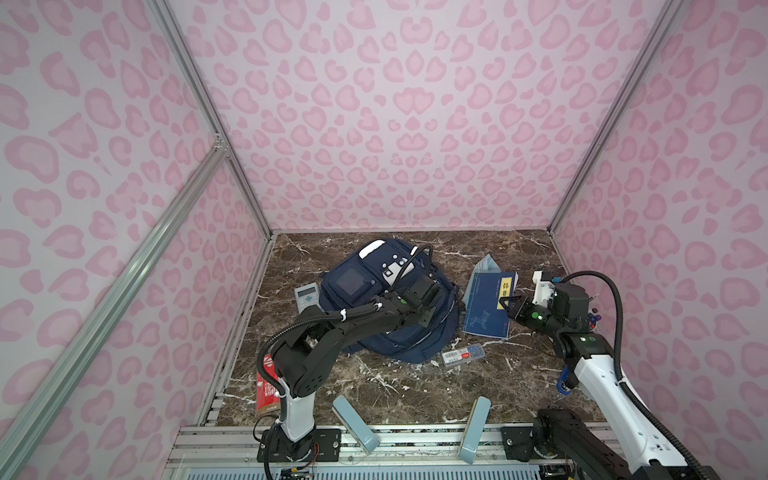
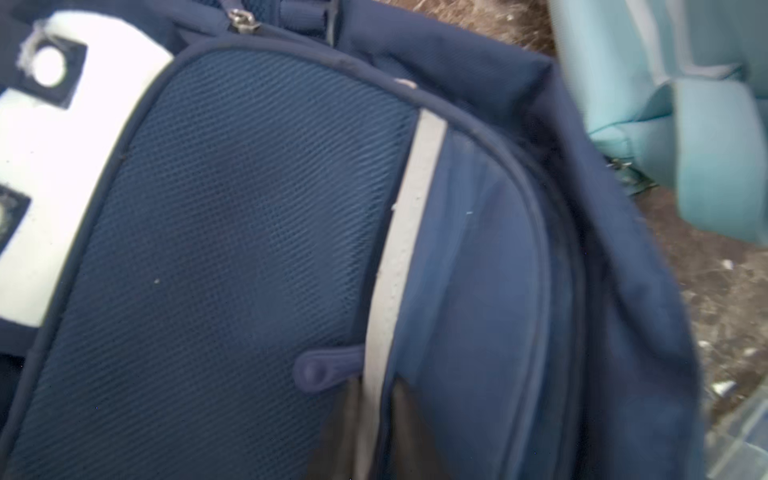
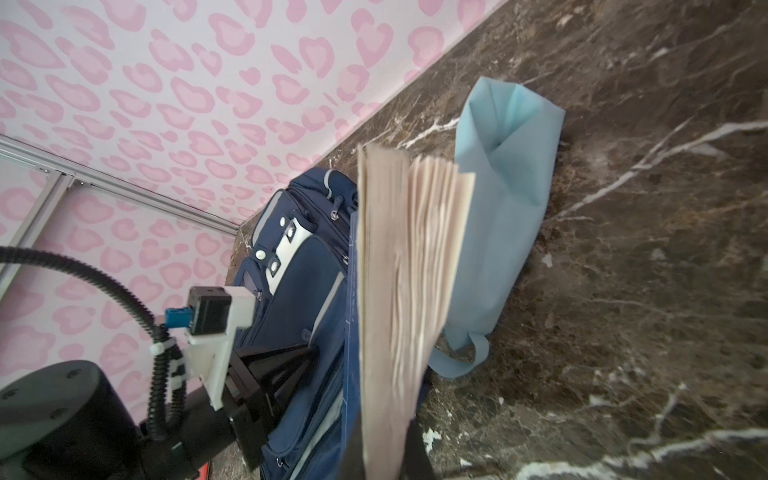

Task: Pack the student bag
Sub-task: 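Hold the bag opening with the left gripper while the right gripper inserts the book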

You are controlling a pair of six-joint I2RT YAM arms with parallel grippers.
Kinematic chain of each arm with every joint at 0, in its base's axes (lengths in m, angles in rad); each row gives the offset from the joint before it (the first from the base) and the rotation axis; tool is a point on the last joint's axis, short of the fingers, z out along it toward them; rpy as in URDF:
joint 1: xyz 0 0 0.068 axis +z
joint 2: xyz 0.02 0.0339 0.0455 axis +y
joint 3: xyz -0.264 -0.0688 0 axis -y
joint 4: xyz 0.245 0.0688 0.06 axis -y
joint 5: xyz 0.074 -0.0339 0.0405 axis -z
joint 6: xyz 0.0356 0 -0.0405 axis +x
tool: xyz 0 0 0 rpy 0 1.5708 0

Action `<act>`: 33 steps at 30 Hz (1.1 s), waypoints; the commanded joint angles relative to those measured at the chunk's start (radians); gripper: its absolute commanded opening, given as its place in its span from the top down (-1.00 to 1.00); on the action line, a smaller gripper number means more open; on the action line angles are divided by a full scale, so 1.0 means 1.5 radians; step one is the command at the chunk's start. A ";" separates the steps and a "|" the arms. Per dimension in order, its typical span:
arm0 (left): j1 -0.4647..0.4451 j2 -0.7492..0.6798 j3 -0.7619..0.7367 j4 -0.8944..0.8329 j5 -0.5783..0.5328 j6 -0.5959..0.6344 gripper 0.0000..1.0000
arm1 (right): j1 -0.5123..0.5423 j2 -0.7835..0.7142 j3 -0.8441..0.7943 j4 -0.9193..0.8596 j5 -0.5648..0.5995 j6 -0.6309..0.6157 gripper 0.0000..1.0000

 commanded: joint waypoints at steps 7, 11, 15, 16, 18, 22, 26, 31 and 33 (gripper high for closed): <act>0.057 -0.156 0.020 -0.035 0.115 -0.012 0.93 | 0.186 -0.001 -0.123 0.280 0.086 0.209 1.00; 0.085 -0.196 0.020 -0.033 0.173 -0.026 0.92 | 0.261 0.111 -0.127 0.443 0.117 0.287 1.00; 0.109 -0.211 0.027 -0.036 0.198 -0.037 0.93 | 0.321 0.261 -0.060 0.515 0.128 0.295 1.00; 0.115 -0.213 0.030 -0.038 0.196 -0.037 0.93 | 0.332 0.297 -0.067 0.581 0.129 0.320 1.00; 0.127 -0.216 0.031 -0.039 0.186 -0.035 0.92 | 0.340 0.338 -0.078 0.659 0.137 0.355 1.00; 0.162 -0.205 0.056 -0.028 0.229 -0.044 0.92 | 0.346 0.331 -0.112 0.660 0.176 0.365 1.00; 0.172 -0.199 0.072 -0.020 0.285 -0.057 0.92 | 0.361 0.302 -0.090 0.595 0.214 0.312 1.00; 0.175 -0.201 0.095 -0.016 0.331 -0.061 0.92 | 0.418 0.421 -0.010 0.697 0.237 0.300 1.00; 0.176 -0.203 0.102 -0.021 0.331 -0.060 0.93 | 0.439 0.489 0.041 0.733 0.249 0.305 1.00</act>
